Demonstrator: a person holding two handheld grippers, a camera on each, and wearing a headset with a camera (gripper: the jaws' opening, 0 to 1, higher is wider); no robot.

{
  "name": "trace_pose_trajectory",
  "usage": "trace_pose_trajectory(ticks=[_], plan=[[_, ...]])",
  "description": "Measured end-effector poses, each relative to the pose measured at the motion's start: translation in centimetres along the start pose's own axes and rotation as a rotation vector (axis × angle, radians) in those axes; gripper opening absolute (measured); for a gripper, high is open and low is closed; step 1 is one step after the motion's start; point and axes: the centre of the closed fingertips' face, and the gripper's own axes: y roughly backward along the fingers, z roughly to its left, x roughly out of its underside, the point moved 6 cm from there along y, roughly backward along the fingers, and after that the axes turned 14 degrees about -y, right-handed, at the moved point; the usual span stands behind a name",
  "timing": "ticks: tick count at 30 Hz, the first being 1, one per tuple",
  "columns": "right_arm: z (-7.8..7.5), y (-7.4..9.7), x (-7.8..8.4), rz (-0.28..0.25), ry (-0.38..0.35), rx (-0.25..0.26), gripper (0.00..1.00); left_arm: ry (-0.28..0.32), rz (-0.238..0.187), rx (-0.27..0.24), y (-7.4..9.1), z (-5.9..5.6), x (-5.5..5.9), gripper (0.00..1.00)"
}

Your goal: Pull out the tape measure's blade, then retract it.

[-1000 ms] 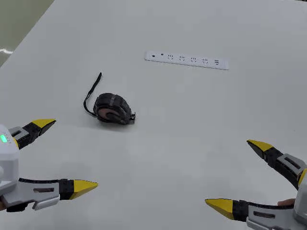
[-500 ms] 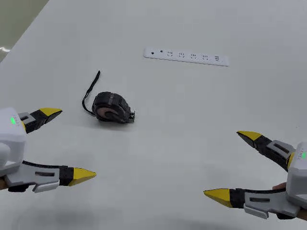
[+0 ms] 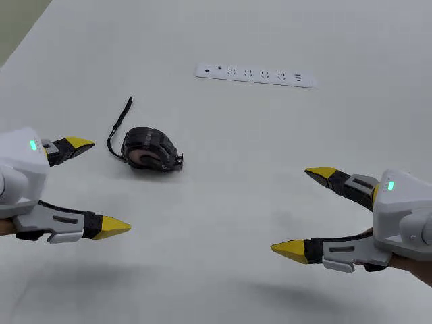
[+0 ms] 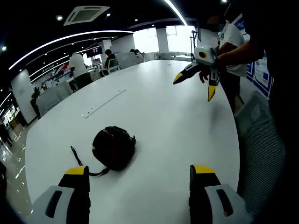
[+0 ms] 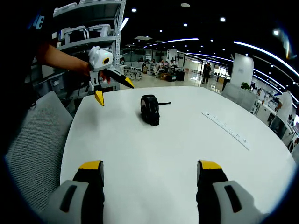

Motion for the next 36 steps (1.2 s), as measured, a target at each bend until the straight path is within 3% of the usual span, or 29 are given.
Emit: trace_pose_trajectory(ticks=[12, 36], plan=[[-0.8, -2.3, -1.0, 0.011, 0.038, -0.050, 0.72, -0.048, 0.025, 0.044, -1.9, 2.3, -0.1, 0.74], [-2.6, -7.0, -2.7, 0.023, 0.097, -0.114, 0.55, -0.127, 0.089, 0.146, -5.3, 5.2, 0.7, 0.57]])
